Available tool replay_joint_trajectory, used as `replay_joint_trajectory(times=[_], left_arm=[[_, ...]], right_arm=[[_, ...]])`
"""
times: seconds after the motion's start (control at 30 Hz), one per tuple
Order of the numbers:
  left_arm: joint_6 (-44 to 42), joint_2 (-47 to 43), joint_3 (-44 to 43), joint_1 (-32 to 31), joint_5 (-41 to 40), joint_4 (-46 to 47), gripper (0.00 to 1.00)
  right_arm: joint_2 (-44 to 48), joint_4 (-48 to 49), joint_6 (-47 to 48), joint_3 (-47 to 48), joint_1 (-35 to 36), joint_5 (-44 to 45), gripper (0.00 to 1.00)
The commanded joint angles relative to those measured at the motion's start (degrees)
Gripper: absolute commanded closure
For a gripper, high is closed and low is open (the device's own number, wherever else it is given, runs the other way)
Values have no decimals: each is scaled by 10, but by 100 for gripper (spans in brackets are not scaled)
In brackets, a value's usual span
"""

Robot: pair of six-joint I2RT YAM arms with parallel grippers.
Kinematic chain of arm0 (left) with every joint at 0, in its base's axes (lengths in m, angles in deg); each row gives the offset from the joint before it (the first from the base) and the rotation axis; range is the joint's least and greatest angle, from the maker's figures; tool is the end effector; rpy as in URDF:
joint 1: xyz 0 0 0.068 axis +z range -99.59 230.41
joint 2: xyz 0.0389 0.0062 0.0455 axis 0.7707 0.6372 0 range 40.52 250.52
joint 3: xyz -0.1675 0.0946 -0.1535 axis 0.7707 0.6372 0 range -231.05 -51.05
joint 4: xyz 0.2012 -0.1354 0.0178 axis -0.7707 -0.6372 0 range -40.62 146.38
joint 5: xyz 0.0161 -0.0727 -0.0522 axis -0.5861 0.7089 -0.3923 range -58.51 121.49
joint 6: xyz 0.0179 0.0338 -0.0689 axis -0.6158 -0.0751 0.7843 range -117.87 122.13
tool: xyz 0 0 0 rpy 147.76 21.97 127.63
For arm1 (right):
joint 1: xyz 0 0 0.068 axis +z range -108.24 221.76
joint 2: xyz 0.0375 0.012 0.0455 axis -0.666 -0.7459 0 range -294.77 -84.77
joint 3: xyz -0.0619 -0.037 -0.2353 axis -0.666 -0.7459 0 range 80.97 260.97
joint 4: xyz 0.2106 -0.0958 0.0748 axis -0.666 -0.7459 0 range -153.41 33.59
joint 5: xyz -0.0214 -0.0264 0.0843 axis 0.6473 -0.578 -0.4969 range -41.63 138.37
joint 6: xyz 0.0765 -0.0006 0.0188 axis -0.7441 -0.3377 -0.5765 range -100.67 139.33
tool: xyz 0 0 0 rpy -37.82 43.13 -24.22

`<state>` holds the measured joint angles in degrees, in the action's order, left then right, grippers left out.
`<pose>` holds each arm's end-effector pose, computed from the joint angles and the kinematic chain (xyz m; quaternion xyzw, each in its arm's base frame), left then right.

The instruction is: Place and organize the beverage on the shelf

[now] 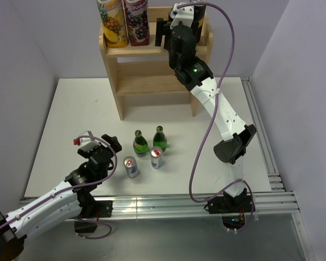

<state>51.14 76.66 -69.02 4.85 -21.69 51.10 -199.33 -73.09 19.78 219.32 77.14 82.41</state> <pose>0.1556 -0.0814 0.1940 -0.2680 0.7399 -0.1067 0.6078 0.3718 0.2176 0.4903 0.0141 0.6697 0.0303 0.7418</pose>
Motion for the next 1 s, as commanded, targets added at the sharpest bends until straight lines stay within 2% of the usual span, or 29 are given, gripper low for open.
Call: replay_joint_trajectory(times=[0.0,0.57,0.97], left_arm=[[-1,-7,-3,2,4,12,1],[1,-17,-1,1,4,7,1],[3,-12,-3,1,1,8,1]], right_arm=[[-1,20,-2,-4,-3,9,8],[-56,54,21,29,-9,10,11],[-45,73,10,-15,-14,14,11]])
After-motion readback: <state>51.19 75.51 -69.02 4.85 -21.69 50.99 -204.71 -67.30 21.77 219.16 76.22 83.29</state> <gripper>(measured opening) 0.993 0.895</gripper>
